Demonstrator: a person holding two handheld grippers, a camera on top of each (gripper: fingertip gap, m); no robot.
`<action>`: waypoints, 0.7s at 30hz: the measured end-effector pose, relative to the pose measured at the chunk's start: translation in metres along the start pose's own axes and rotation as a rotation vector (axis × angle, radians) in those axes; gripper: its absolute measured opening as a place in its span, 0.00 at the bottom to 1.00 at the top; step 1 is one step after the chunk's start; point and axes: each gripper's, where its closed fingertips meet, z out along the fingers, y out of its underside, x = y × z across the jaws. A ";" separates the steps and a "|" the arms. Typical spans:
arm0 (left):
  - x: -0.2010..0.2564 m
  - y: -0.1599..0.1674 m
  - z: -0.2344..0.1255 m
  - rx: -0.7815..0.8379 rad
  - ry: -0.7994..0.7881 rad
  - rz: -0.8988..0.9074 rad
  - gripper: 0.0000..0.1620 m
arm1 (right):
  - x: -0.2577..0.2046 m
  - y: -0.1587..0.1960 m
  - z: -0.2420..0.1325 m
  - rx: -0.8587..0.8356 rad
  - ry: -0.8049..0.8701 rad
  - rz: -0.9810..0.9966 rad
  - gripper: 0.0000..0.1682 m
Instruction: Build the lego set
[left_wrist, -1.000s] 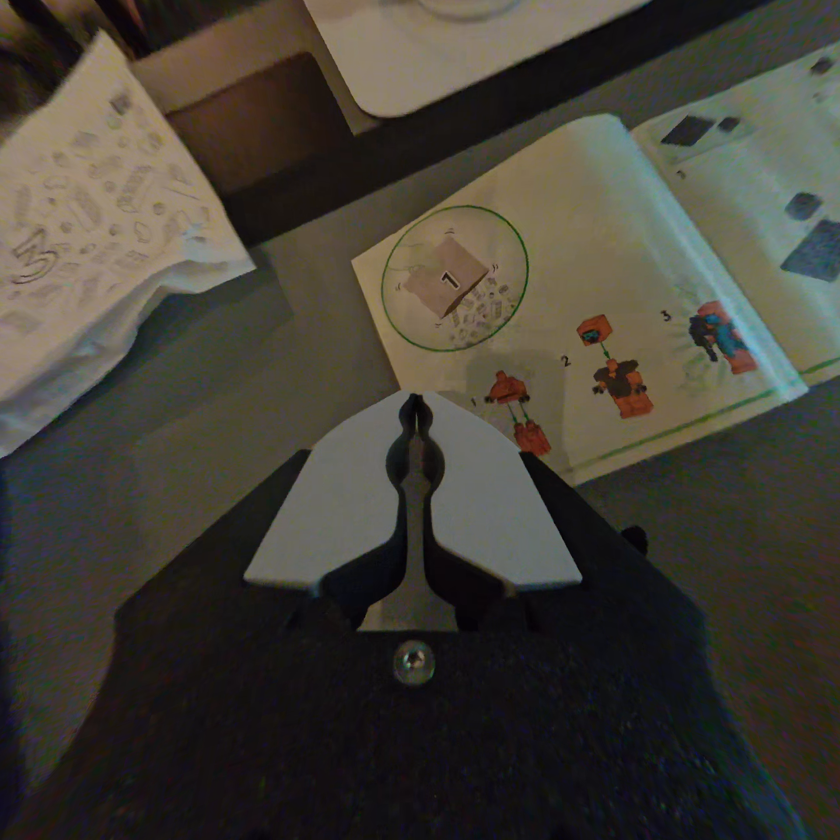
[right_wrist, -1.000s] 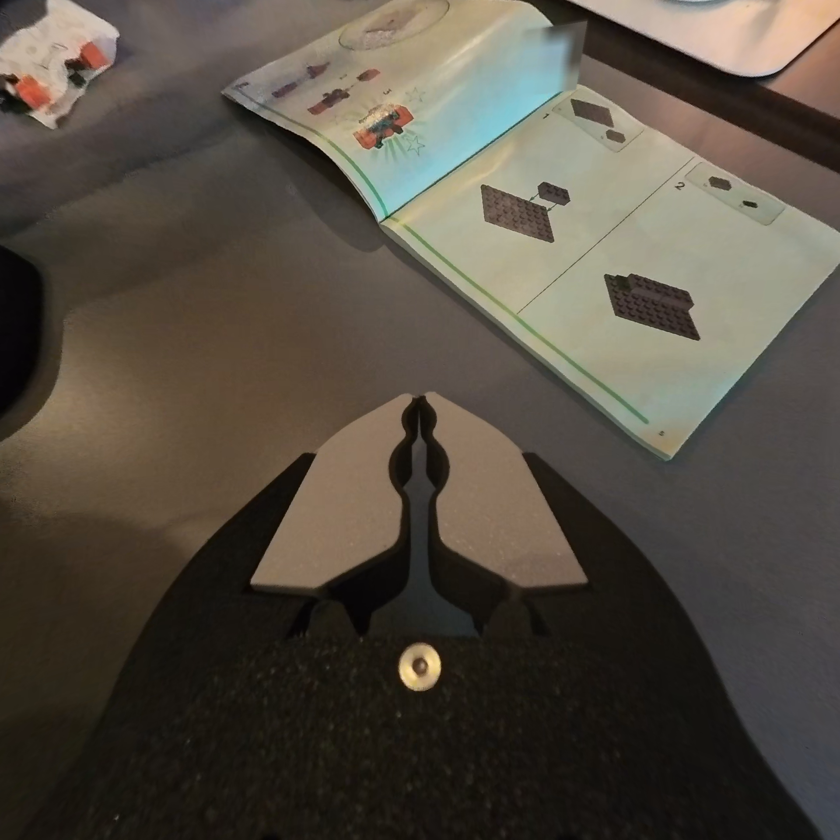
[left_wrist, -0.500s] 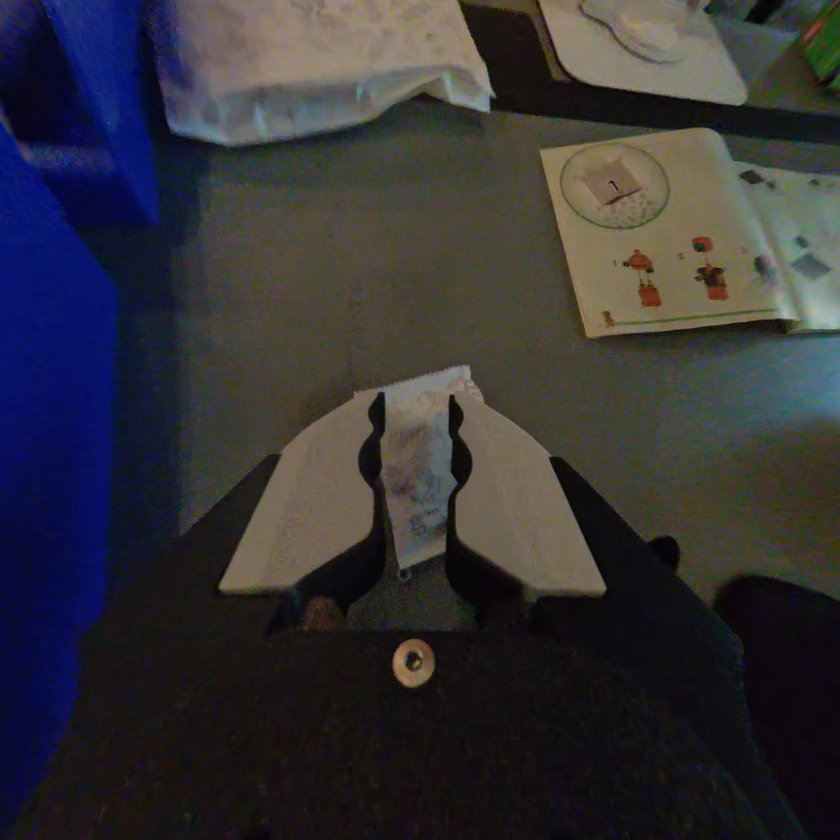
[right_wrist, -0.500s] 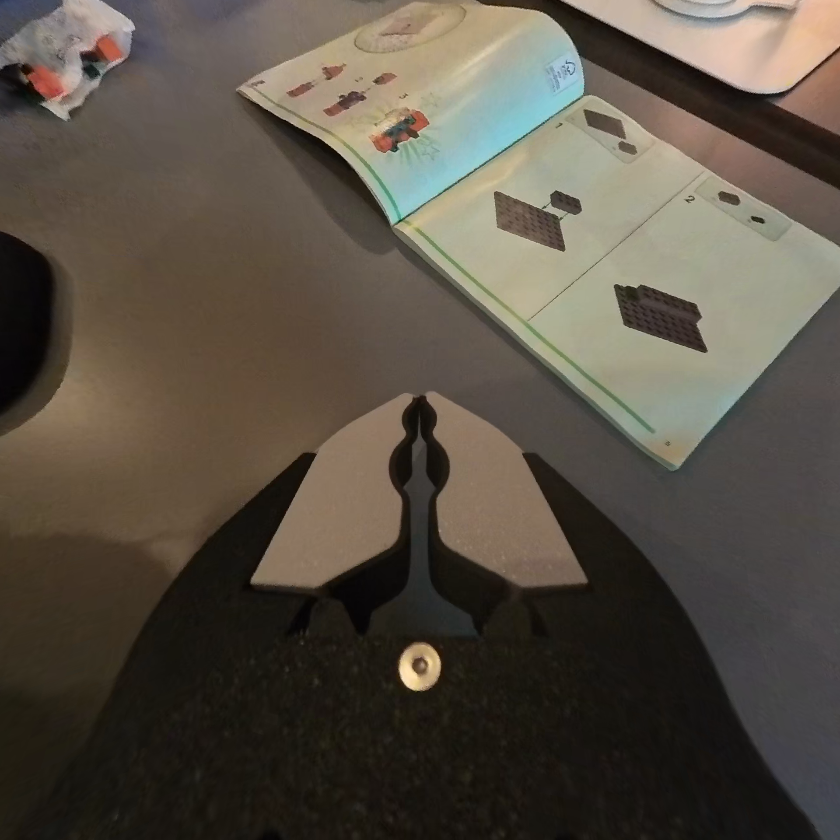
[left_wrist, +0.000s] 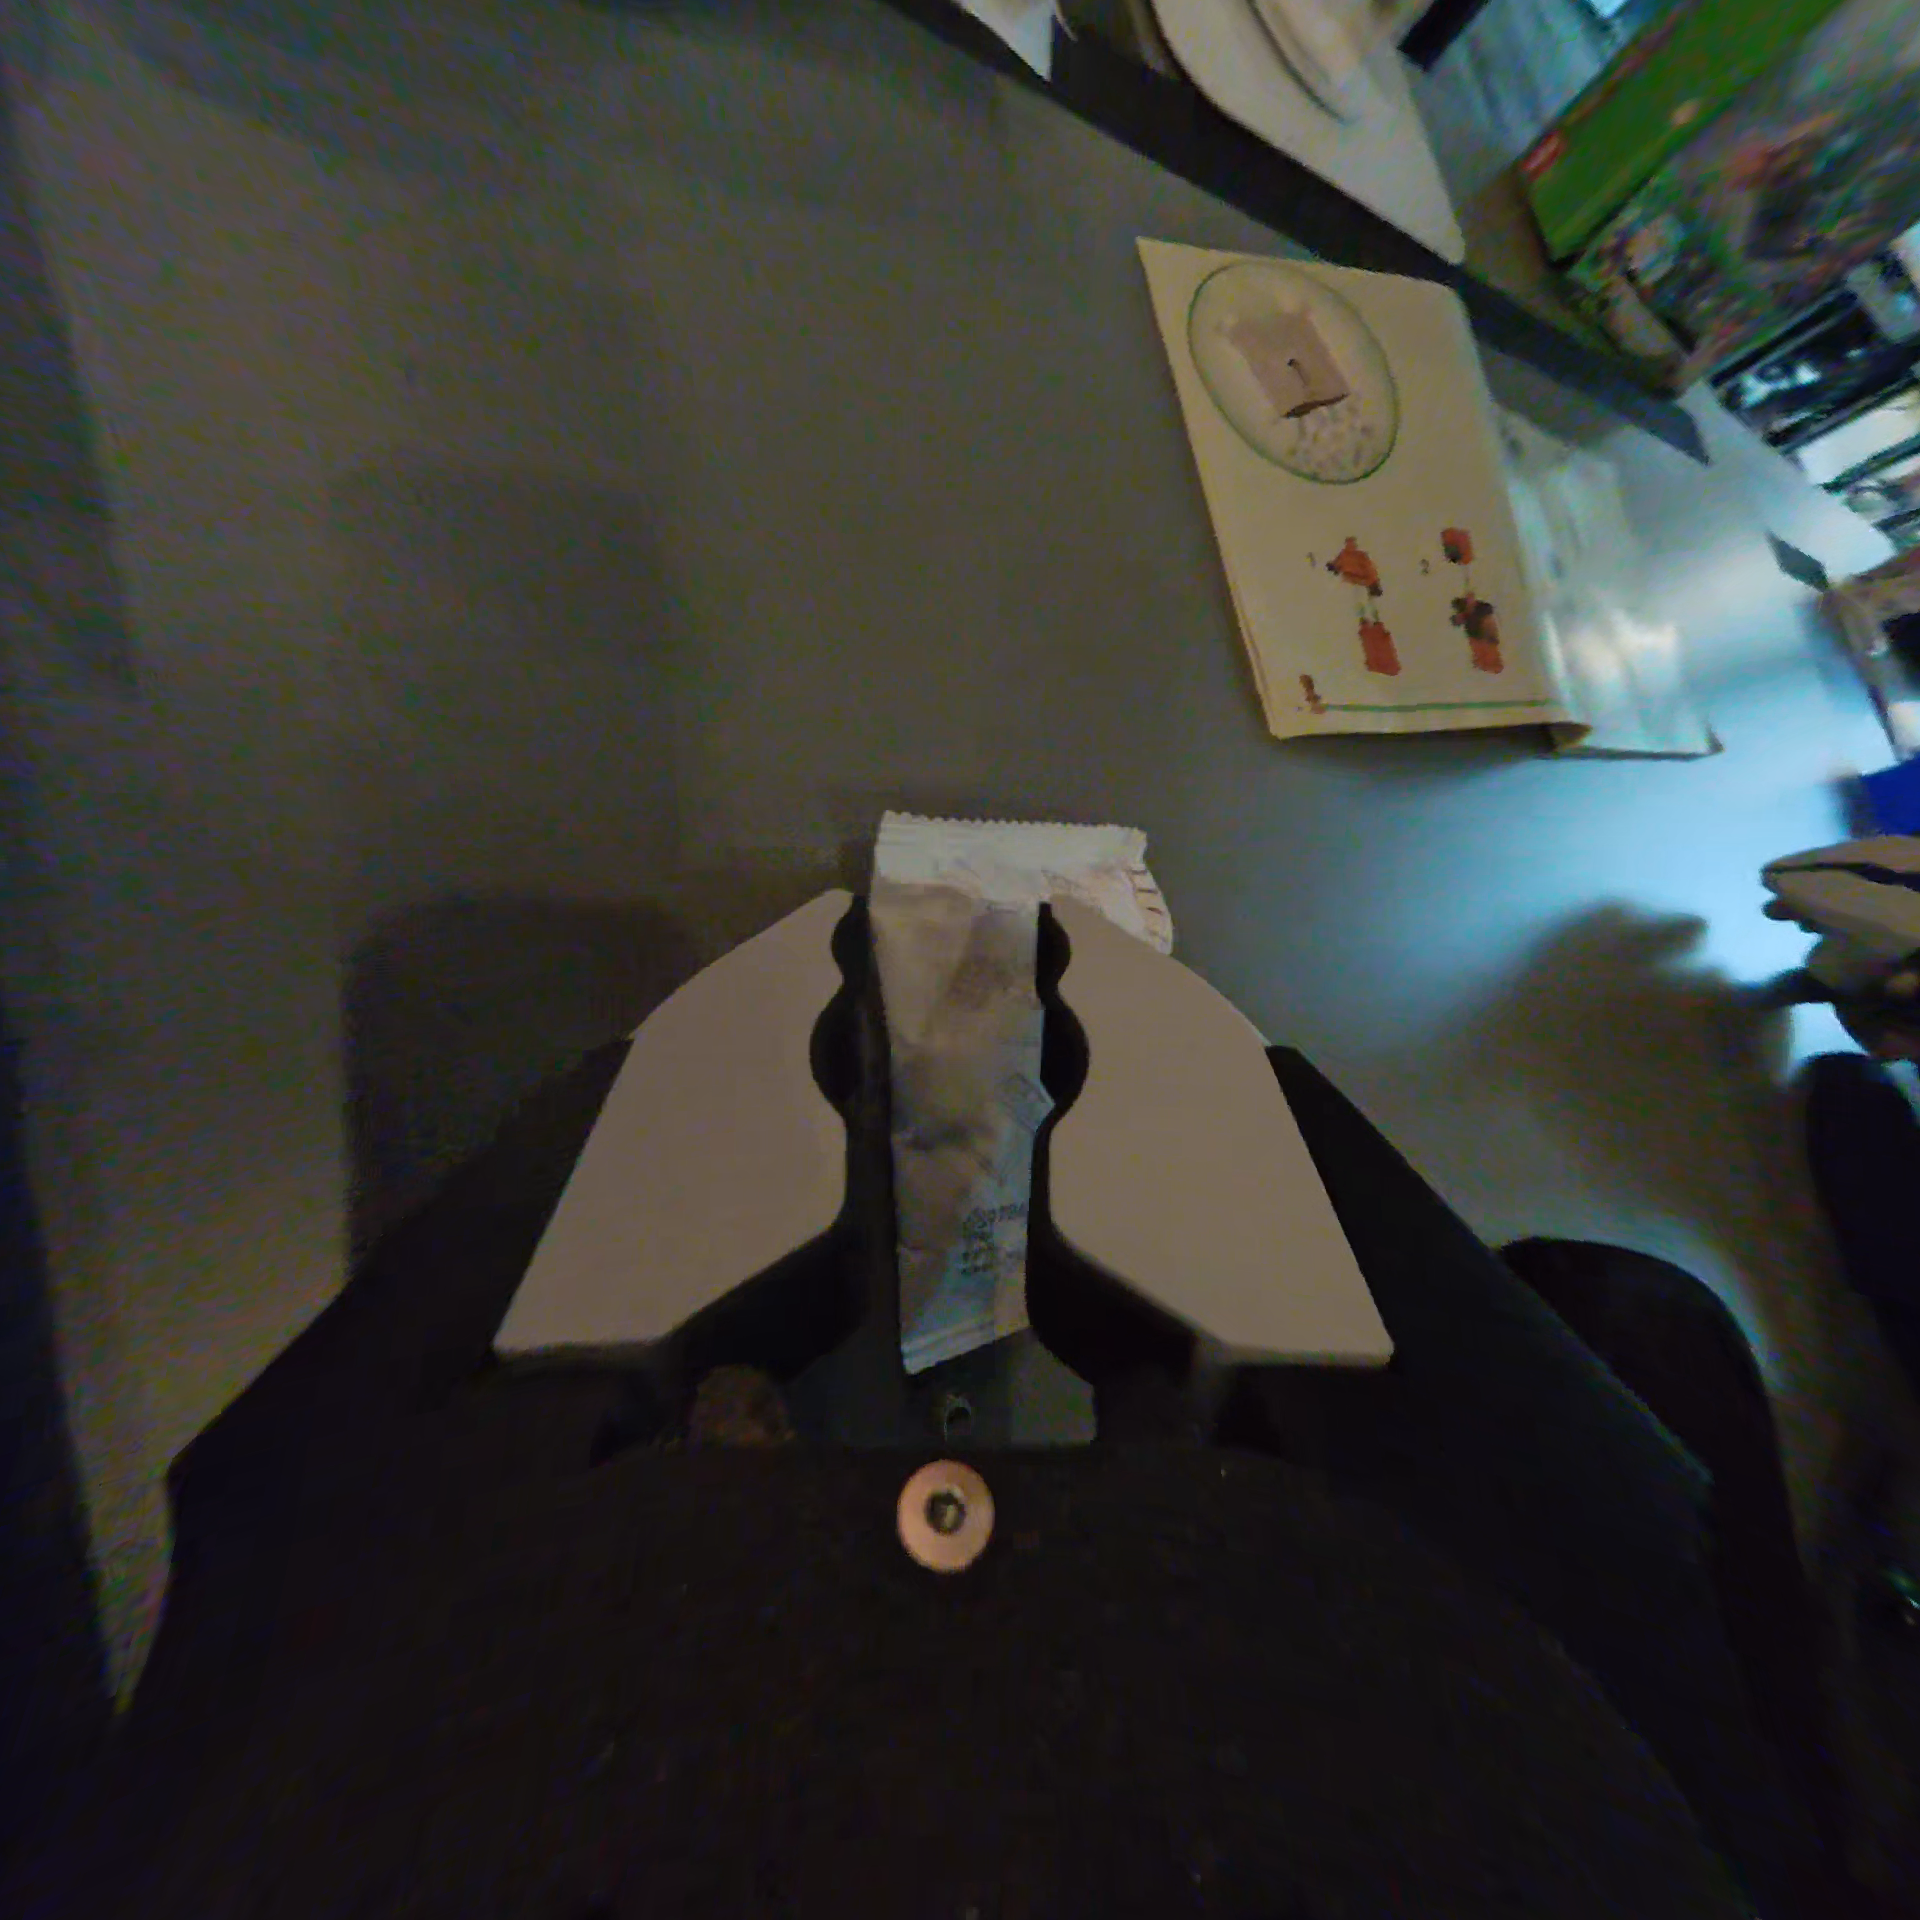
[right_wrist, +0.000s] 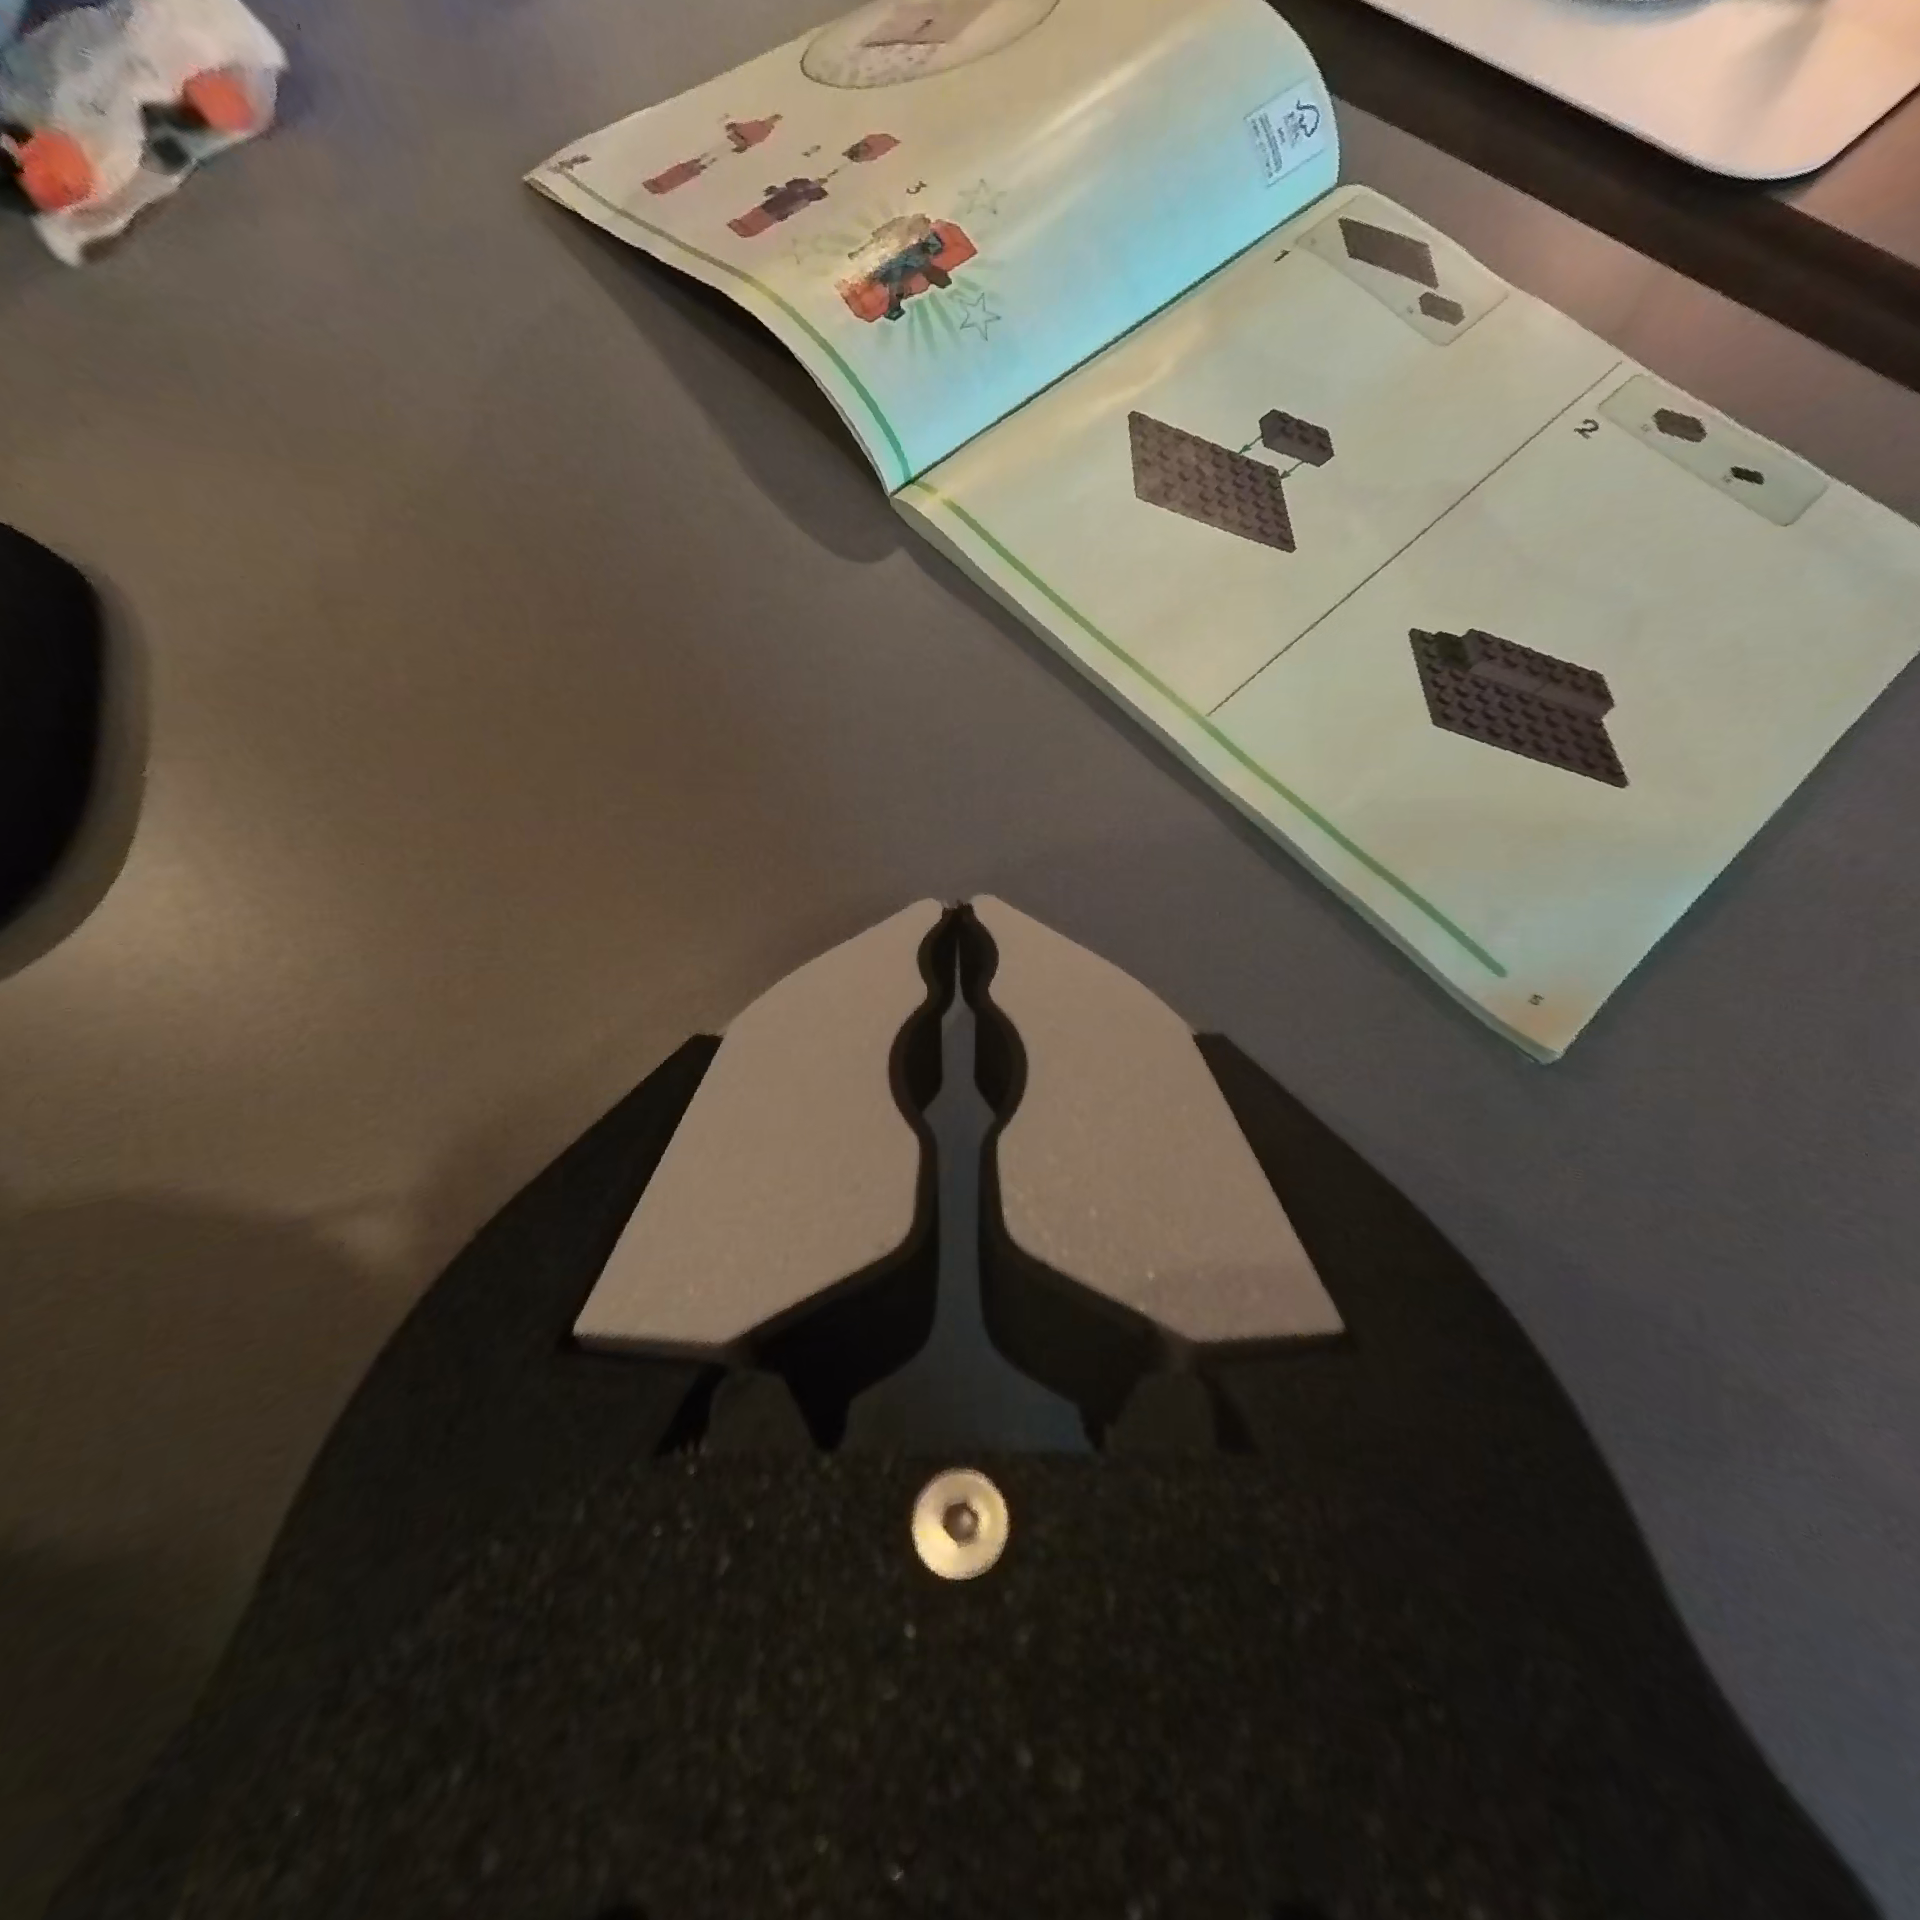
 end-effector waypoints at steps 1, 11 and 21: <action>0.002 0.001 0.001 -0.010 0.026 -0.002 0.16 | 0.001 0.000 0.000 0.000 0.001 0.003 0.00; 0.010 0.003 0.002 0.003 0.095 0.023 0.00 | 0.000 0.003 0.003 -0.014 -0.003 0.003 0.00; 0.029 -0.007 -0.014 0.076 0.093 0.128 0.00 | 0.000 0.004 0.003 -0.020 -0.001 -0.001 0.00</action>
